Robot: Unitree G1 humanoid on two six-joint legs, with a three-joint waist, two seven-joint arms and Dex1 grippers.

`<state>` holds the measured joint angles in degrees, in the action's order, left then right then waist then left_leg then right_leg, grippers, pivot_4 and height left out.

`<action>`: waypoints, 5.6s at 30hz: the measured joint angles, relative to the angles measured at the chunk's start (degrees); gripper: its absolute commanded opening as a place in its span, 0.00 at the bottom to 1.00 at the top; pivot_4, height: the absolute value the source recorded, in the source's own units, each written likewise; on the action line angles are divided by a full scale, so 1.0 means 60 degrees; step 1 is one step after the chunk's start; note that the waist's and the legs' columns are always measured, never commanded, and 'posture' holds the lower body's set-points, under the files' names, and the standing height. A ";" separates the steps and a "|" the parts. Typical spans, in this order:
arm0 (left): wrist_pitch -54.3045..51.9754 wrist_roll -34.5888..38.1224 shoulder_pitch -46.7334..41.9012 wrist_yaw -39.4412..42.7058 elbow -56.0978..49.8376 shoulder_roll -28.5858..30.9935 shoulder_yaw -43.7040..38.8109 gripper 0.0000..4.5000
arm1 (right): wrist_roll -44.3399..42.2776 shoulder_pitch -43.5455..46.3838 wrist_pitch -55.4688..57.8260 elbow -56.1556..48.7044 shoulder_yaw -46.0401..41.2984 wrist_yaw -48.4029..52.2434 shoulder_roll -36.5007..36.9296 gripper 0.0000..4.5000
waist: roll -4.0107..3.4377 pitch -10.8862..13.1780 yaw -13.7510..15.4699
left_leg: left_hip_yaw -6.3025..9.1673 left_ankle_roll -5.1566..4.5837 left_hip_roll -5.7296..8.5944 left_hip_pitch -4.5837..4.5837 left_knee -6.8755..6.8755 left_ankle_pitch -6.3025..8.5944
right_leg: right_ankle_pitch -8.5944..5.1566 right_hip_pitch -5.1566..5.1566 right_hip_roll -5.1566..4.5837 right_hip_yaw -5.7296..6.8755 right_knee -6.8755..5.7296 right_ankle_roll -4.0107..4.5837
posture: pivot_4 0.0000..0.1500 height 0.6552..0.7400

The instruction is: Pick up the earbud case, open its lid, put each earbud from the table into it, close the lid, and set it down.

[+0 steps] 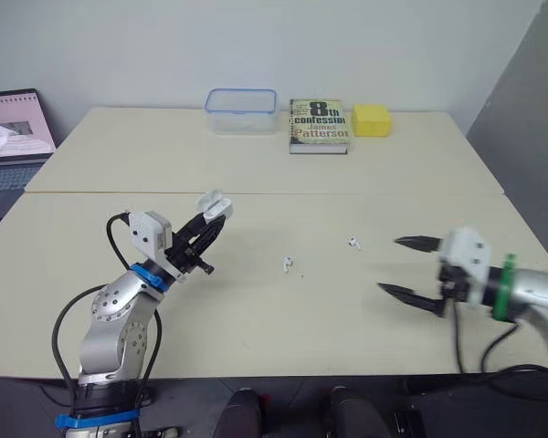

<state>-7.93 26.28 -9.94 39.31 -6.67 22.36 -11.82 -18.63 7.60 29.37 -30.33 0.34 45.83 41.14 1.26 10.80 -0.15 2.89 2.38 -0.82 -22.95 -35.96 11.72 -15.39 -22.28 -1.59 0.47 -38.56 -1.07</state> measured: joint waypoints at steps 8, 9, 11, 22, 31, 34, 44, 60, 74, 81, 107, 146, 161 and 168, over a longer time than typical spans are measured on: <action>-0.0051 -0.0005 0.0027 -0.0023 -0.0024 0.0034 0.0036 0.17 | 0.1322 0.1403 0.1710 0.0449 0.3032 -0.2587 -0.3091 1.00 | 0.0001 -0.0001 0.0004 | 0.0010 0.0011 -0.0001 -0.0006 0.0012 0.0007 | -0.0005 -0.0003 -0.0001 0.0009 0.0011 0.0003 | 1.00 1.00; -0.0070 -0.0006 0.0032 -0.0036 -0.0030 0.0043 0.0039 0.17 | 0.1553 0.1643 0.1771 0.0865 0.3263 -0.2921 -0.3521 1.00 | 0.0001 -0.0001 -0.0001 | 0.0008 0.0011 -0.0001 -0.0004 0.0012 0.0007 | -0.0005 -0.0004 -0.0001 0.0007 0.0010 0.0003 | 1.00 1.00; -0.0089 -0.0005 0.0051 -0.0066 -0.0081 0.0053 0.0047 0.17 | 0.1904 0.1960 0.1801 0.1511 0.3567 -0.3360 -0.4072 1.00 | 0.0002 -0.0001 -0.0002 | 0.0008 0.0011 -0.0001 -0.0003 0.0011 0.0007 | -0.0005 -0.0003 -0.0001 0.0007 0.0008 0.0004 | 1.00 1.00; -0.0366 -0.0001 0.0133 -0.0216 -0.0423 0.0074 0.0057 0.17 | 0.3230 0.2417 0.1269 0.4041 0.4005 -0.4814 -0.5673 1.00 | 0.0001 -0.0001 -0.0021 | 0.0009 0.0010 -0.0004 0.0000 0.0020 0.0007 | -0.0006 -0.0007 0.0003 0.0007 0.0005 0.0006 | 1.00 1.00; -0.0495 -0.0003 0.0089 -0.0233 -0.0435 0.0081 0.0059 0.17 | 0.3461 0.2375 0.1120 0.4386 0.4013 -0.4923 -0.6220 0.71 | 0.0001 -0.0002 -0.0061 | 0.0009 0.0010 -0.0018 0.0007 0.0023 0.0007 | -0.0007 -0.0006 0.0016 0.0007 0.0002 0.0007 | 1.00 1.00; -0.0501 -0.0004 0.0087 -0.0237 -0.0436 0.0081 0.0061 0.17 | 0.3457 0.2331 0.1324 0.4344 0.4013 -0.4888 -0.6299 0.48 | 0.0001 -0.0002 -0.0063 | 0.0011 0.0010 -0.0020 0.0008 0.0023 0.0007 | -0.0007 -0.0006 0.0017 0.0008 0.0001 0.0008 | 1.00 1.00; -0.0539 -0.0004 0.0106 -0.0283 -0.0664 0.0081 0.0067 0.17 | 0.3183 0.2317 0.2143 0.3395 0.3909 -0.3894 -0.5444 0.11 | 0.0001 -0.0001 -0.0008 | 0.0011 0.0011 -0.0012 -0.0004 0.0033 0.0009 | -0.0008 -0.0006 0.0008 0.0012 0.0029 0.0009 | 1.00 1.00; -0.0703 -0.0013 0.0560 -0.0139 -0.1253 0.0228 0.0559 0.17 | 0.1313 0.2135 -0.4115 0.3300 0.3143 0.5571 0.2289 0.11 | 0.0008 0.0011 -0.0019 | 0.0003 0.0010 -0.0008 -0.0016 0.0043 0.0011 | 0.0005 0.0009 0.0000 0.0017 0.0109 -0.0008 | 1.00 1.00; -0.0938 0.0000 0.1165 -0.0243 -0.2045 0.0374 0.0619 0.17 | 0.2438 0.2265 -0.6837 0.5216 0.3417 0.6945 0.2860 0.11 | 0.0007 0.0013 0.0004 | 0.0001 0.0014 -0.0006 -0.0014 0.0041 0.0012 | 0.0005 0.0011 -0.0008 0.0013 0.0104 -0.0006 | 1.00 1.00; -0.1088 -0.0001 0.1135 -0.0251 -0.2086 0.0377 0.0620 0.17 | 0.2669 0.2271 -0.7030 0.5288 0.3418 0.6910 0.2887 0.27 | 0.0008 0.0013 0.0009 | 0.0003 0.0014 -0.0002 -0.0007 0.0036 0.0012 | 0.0005 0.0027 -0.0014 0.0015 0.0107 -0.0006 | 1.00 1.00; -0.1099 -0.0092 0.0970 -0.0378 -0.1766 0.0323 0.0922 0.17 | 0.2225 0.0139 0.2450 -0.1469 0.1703 0.3707 0.4595 0.72 | -0.0003 0.0017 0.0098 | -0.0003 0.0036 0.0000 -0.0016 0.0037 0.0025 | -0.0001 0.0024 -0.0089 0.0019 0.0126 -0.0004 | 1.00 1.00; -0.0706 -0.0179 0.1021 -0.0366 -0.1444 0.0180 0.1072 0.17 | 0.2562 0.1325 0.2269 -0.0098 0.2962 0.2772 0.3592 0.00 | 0.0118 -0.0057 0.0023 | -0.0146 0.0045 -0.0118 -0.0020 0.0020 0.0085 | 0.0098 0.0001 -0.0033 0.0024 0.0248 -0.0057 | 1.00 1.00; -0.0789 -0.0177 0.1106 -0.0408 -0.1507 0.0178 0.1183 0.17 | 0.1603 -0.0060 0.2180 -0.0784 0.1427 0.3392 0.5245 0.93 | 0.0084 -0.0037 0.0055 | -0.0163 0.0060 -0.0132 -0.0016 0.0004 0.0102 | 0.0089 0.0000 -0.0003 0.0007 0.0249 -0.0040 | 1.00 1.00; -0.0964 -0.0173 0.1147 -0.0414 -0.1688 0.0180 0.1232 0.17 | 0.2235 -0.0266 0.1618 -0.0273 0.1871 0.2942 0.4970 0.93 | 0.0081 -0.0035 0.0040 | -0.0168 0.0061 -0.0127 -0.0015 0.0008 0.0103 | 0.0092 0.0000 0.0000 0.0005 0.0248 -0.0045 | 1.00 1.00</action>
<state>-13.71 25.25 -3.05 36.82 -16.80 23.44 -4.42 -5.22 6.00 39.08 -31.96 11.57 63.48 70.96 1.75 10.59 0.09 1.88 2.75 -1.58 -23.04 -35.92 12.34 -14.84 -22.29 -1.59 0.50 -37.07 -1.34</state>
